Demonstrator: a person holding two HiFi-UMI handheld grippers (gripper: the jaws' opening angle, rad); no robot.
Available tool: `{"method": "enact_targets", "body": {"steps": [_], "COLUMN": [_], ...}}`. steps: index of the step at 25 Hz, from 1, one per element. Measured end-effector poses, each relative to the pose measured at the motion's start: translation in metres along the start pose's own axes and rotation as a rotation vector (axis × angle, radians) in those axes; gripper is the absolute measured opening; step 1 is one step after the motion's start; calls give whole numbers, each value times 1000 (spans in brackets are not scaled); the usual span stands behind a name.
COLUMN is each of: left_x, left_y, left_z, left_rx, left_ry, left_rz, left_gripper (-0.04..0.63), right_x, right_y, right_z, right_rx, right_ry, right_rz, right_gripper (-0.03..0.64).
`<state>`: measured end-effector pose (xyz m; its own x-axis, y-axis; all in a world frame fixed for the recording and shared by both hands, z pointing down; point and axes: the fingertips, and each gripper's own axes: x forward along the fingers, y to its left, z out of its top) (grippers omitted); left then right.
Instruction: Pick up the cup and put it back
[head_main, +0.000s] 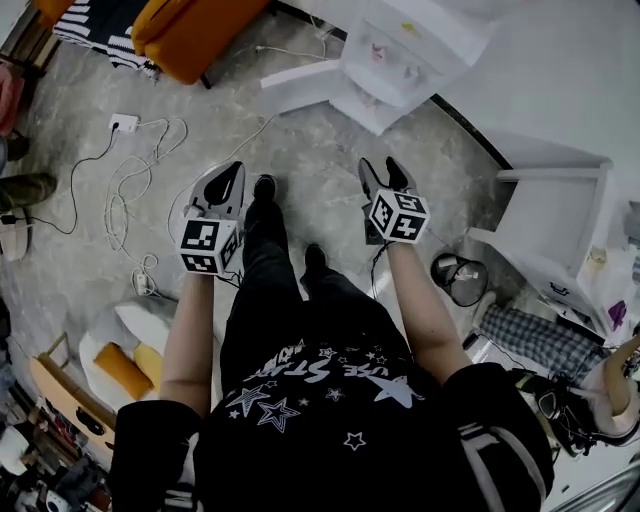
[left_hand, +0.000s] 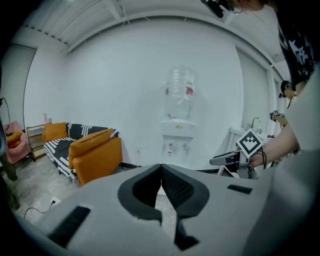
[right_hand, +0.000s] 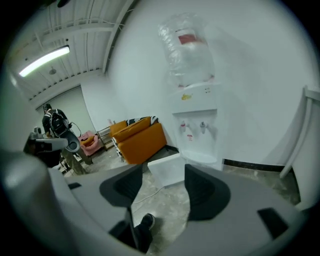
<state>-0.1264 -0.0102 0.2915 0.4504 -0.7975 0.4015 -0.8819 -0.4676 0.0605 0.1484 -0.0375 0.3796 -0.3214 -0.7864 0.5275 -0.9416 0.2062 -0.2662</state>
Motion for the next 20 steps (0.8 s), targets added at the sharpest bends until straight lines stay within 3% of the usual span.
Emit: {"method": "enact_targets", "body": {"steps": [10,14,20], "left_x": [177,244,326], "left_y": [38,37,64], "left_z": [-44,-85,-171], "left_rx": [30,85,70], "left_ry": [102,117,119], "left_rz": [-230,-350,-386], "left_gripper": [9,9,9], "right_x": [103,171,275], "right_y": [-53,-84,-145], "right_z": [-16,-48,-115], "right_rx": [21,37,53], "right_ry": [47,56,38], "right_rz": [-220,-273,-323], "right_gripper": [239,229,219]}}
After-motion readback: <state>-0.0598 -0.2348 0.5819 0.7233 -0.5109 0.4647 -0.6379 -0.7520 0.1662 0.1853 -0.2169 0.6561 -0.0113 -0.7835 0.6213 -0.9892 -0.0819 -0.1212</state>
